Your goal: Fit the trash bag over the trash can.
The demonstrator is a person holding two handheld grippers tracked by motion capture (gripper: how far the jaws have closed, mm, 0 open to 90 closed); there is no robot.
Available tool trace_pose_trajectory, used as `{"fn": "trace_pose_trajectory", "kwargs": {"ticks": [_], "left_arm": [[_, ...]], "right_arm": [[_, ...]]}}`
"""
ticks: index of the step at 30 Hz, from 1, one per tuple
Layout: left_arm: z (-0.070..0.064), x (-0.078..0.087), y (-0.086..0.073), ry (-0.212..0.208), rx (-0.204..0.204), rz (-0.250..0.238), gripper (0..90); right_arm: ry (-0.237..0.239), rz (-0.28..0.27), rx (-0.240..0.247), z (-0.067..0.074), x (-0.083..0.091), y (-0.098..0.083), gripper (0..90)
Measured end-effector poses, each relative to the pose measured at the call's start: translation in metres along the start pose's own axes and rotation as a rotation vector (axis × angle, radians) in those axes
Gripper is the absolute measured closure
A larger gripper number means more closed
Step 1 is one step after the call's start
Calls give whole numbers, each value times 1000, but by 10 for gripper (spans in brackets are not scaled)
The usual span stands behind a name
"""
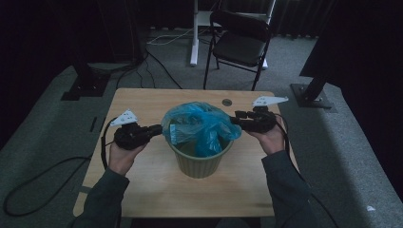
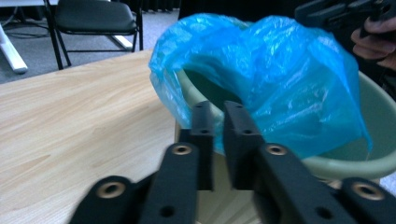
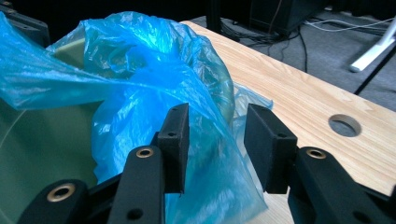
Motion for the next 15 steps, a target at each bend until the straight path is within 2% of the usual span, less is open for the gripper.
{"fn": "trace_pose_trajectory", "kwargs": {"ticks": [4,5,9,13,14,15], "left_arm": [[-1,0,4,-20,13,-15,634],[-2,-2,5,-34,20,-20,624],[-4,-7,4,-51,18,2,611],[-8,-13,0,-64,14,25,689],[-8,-13,0,-64,14,25,698],[-9,-11,1,-65,16,21,713]], "right_arm": [[30,-7,-12,-2,-6,1,575],[61,-3,-33,-4,-10,1,567],[88,13,-56,-8,-16,1,581],[100,25,-60,-9,-18,0,689],[100,25,-60,-9,-18,0,689],[85,24,-58,-9,-16,0,772]]}}
Point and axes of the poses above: each handheld gripper's, and its own axes: x roughly backward along the jaws, y roughly out of its top, z roughly to its left, the point moved 3 cm from there along -x, roughly forward along the jaws, and after that the axes turned 4 degrees about -z, right-handed, at the moved point
